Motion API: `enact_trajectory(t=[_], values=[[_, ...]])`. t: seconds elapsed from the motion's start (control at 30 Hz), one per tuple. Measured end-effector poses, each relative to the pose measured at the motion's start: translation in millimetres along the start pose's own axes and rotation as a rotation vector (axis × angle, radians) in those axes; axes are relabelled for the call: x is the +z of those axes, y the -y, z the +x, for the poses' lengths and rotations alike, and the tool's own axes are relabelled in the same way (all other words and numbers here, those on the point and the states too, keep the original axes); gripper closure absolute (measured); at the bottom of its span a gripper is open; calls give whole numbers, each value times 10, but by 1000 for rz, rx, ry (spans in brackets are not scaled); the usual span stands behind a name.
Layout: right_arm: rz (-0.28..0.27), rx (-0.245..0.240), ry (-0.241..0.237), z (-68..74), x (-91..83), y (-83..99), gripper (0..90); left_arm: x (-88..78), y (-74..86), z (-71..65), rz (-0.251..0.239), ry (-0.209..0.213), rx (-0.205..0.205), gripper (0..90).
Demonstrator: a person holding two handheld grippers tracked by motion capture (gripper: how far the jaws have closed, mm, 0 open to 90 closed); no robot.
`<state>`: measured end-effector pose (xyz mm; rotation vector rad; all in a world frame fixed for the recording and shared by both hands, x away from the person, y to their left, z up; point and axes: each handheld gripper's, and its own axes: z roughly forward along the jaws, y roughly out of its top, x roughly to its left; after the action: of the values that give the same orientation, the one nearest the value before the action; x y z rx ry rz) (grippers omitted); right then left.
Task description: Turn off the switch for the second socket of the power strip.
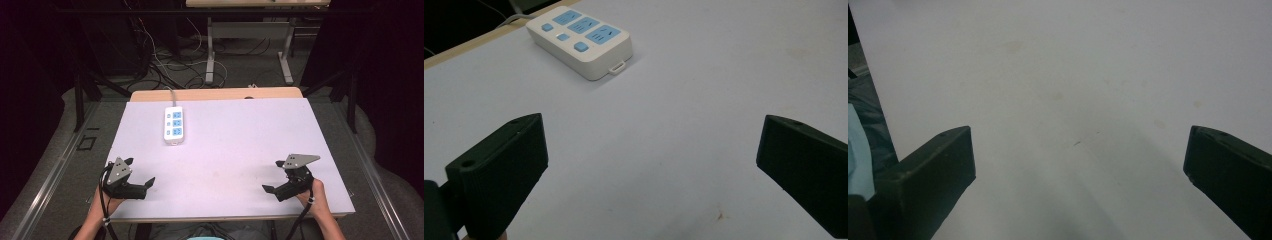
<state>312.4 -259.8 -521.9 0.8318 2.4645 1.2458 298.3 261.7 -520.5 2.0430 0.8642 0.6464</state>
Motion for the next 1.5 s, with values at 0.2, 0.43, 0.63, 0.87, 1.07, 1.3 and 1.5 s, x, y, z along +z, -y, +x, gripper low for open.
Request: enact_trajectory(t=[0.2,0.43,0.63,0.87,1.07,1.3,1.5], values=[[-1,-18,3,8,4,-10,0,10,-8,-15,-4,3,3,2],[7,-21,3,26,11,-19,0,49,-40,-23,20,16,22,2],[4,-27,6,31,13,-22,0,76,-69,16,37,9,22,2],[29,-29,-4,14,15,-28,0,111,-103,85,66,7,20,1],[31,-23,2,15,13,-29,0,187,-151,110,82,4,9,0],[31,-29,-1,19,34,-36,0,331,-218,94,104,-9,18,0],[39,-27,-4,14,45,-34,0,422,-273,162,106,-13,13,0]])
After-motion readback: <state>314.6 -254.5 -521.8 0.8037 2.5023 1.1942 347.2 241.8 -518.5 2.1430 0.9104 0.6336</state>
